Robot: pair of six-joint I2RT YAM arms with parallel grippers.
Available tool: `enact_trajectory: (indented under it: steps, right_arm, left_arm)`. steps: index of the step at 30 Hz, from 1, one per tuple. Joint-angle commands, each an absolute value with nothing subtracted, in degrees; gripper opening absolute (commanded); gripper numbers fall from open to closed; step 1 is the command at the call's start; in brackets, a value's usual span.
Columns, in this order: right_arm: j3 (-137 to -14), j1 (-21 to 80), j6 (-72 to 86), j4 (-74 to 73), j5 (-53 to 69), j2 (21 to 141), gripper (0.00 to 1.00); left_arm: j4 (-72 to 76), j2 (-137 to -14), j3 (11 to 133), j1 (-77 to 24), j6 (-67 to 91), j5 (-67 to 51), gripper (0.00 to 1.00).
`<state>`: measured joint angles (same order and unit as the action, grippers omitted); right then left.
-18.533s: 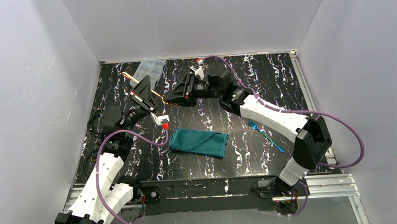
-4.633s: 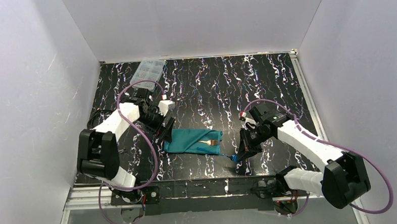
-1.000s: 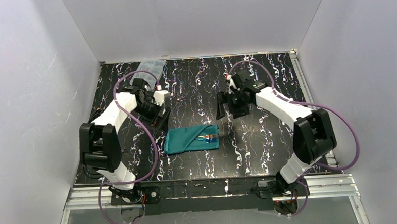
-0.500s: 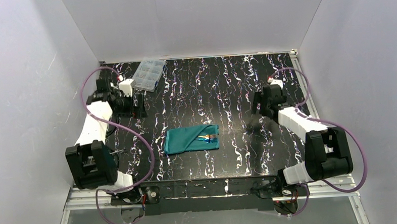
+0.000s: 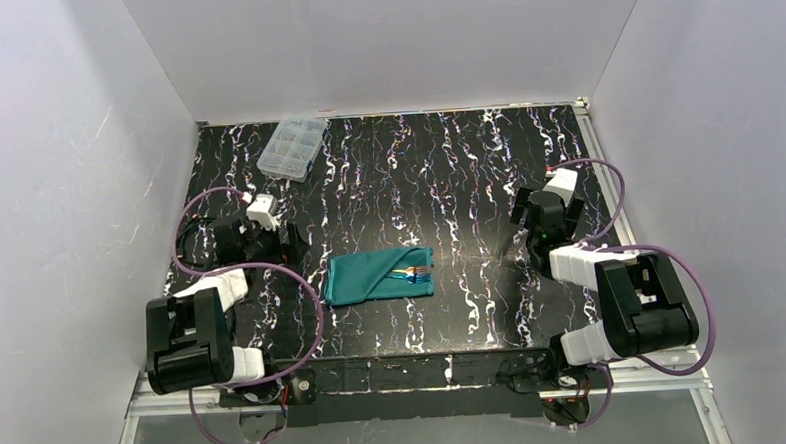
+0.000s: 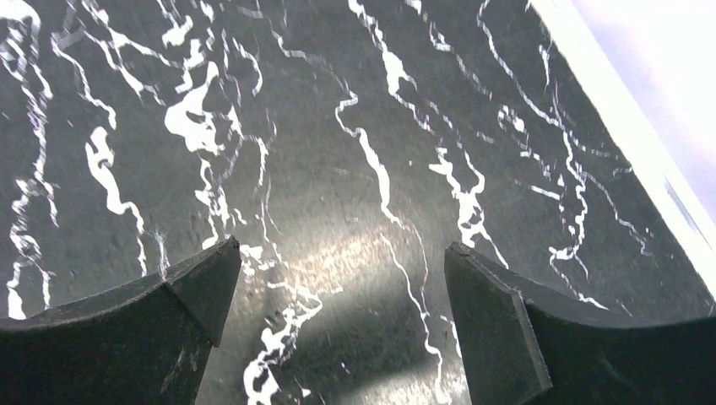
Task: Fold the napkin into a case and place the utensils inside
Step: Reset both arms
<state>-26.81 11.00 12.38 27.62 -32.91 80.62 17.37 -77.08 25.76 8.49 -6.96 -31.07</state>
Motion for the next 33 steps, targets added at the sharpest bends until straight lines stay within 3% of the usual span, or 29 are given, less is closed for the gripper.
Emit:
enact_trajectory:
  steps: [1,14,19,24,26,31,33]
  right_arm:
    - [-24.54,10.59,8.46,47.28,-34.1,81.17,0.99]
    - [-21.03,7.83,4.78,50.68,-32.32,78.46,0.98]
    - [-14.11,7.67,6.61,52.32,-34.83,75.69,0.99]
    - [-13.77,7.67,3.92,61.17,-34.28,81.01,0.99]
    - [-15.24,7.43,3.98,59.97,-33.57,83.95,0.99]
    - [-11.69,8.32,-2.16,76.34,-24.94,92.6,0.99]
    - [-11.35,8.78,-2.63,72.98,-23.24,90.76,0.99]
  left_arm:
    - [31.59,-78.03,25.78,8.44,-4.71,-31.44,0.99]
    - [52.98,-83.3,19.88,8.39,1.92,-23.15,0.98]
    - [56.27,-82.11,17.15,8.26,1.84,-22.21,0.99]
    - [65.34,-86.76,14.81,7.99,2.77,-20.43,0.99]
    - [61.48,-85.27,15.59,7.66,1.16,-21.4,0.98]
    - [61.89,-85.78,15.75,7.04,0.86,-21.14,0.98]
    - [61.92,-85.68,15.73,7.03,0.88,-21.1,0.99]
